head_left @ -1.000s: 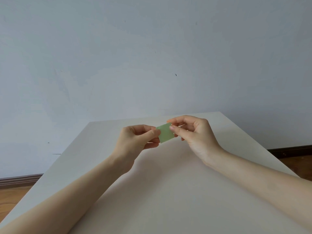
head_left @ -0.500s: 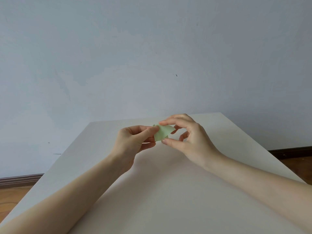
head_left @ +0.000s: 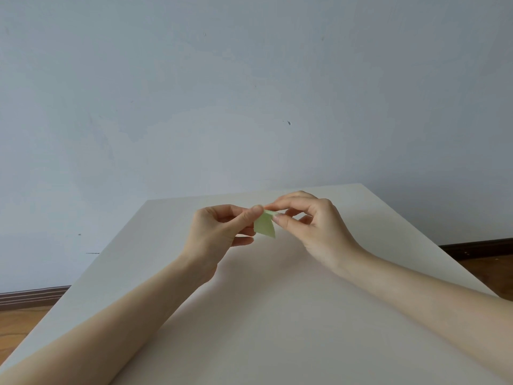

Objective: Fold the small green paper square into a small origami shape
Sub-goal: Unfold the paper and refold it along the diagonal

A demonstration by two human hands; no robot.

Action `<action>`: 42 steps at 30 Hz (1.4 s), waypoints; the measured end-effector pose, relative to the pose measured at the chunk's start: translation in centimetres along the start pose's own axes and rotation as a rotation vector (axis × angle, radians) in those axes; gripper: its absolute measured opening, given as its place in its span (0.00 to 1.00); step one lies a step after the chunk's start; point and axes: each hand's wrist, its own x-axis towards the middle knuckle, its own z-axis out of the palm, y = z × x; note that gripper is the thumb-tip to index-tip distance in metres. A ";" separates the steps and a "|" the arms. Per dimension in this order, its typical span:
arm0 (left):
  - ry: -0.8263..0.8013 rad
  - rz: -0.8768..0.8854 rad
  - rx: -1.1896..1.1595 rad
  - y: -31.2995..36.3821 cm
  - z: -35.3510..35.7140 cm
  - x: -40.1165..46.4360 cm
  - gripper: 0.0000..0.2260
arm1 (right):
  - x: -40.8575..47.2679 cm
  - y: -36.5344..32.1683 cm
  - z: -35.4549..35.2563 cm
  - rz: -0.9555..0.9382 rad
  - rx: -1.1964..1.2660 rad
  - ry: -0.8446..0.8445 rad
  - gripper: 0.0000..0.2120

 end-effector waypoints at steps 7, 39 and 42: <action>-0.020 0.072 0.140 -0.1 0.1 -0.2 0.03 | 0.3 0.3 -0.3 0.078 0.057 0.032 0.07; 0.045 -0.120 -0.356 0.1 -0.4 0.6 0.07 | 0.0 -0.1 0.1 0.052 0.090 -0.052 0.06; 0.061 -0.127 -0.383 0.1 -0.4 0.7 0.06 | 0.0 -0.2 0.1 0.057 0.074 -0.061 0.06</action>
